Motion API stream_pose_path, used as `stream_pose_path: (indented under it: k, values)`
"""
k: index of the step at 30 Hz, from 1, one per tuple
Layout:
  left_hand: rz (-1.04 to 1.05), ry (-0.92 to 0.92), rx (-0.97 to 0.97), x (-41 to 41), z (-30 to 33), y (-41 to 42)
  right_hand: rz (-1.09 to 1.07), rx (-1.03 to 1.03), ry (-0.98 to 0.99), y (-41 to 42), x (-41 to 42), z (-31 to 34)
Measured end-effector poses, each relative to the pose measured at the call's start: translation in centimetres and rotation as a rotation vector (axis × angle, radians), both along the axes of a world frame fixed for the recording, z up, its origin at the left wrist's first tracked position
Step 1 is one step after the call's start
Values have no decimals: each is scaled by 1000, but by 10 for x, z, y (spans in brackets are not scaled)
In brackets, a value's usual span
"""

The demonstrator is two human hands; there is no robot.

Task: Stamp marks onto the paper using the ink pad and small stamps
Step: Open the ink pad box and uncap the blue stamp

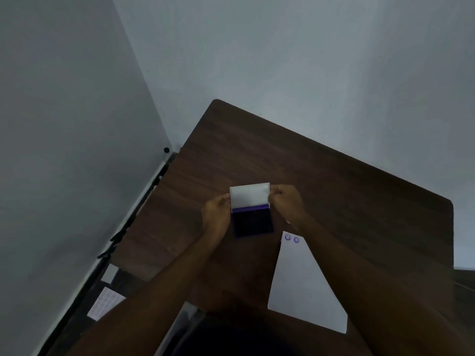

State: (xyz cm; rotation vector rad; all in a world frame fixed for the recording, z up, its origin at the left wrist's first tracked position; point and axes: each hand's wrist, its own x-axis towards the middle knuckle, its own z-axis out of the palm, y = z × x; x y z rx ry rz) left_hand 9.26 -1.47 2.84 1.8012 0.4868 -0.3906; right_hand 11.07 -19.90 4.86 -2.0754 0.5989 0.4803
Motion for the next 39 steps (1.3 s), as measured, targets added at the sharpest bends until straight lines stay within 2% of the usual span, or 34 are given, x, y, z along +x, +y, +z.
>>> stream_pose_path:
  k: [24, 29, 33, 36, 39]
  values:
    - [-104, 71, 127, 15, -17, -1, 67, 32, 83, 8, 22, -17]
    - [-122, -6, 174, 14, -9, -5, 89, -78, -29, 7, 21, -8]
    - [-163, -82, 182, 14, -6, -9, 90, -255, -120, -13, 22, 4]
    - [-231, -85, 143, 16, -1, -17, 63, -339, -64, -39, 19, 5]
    - [-290, -105, 110, 19, 0, -30, 66, -409, 91, -59, 12, 5]
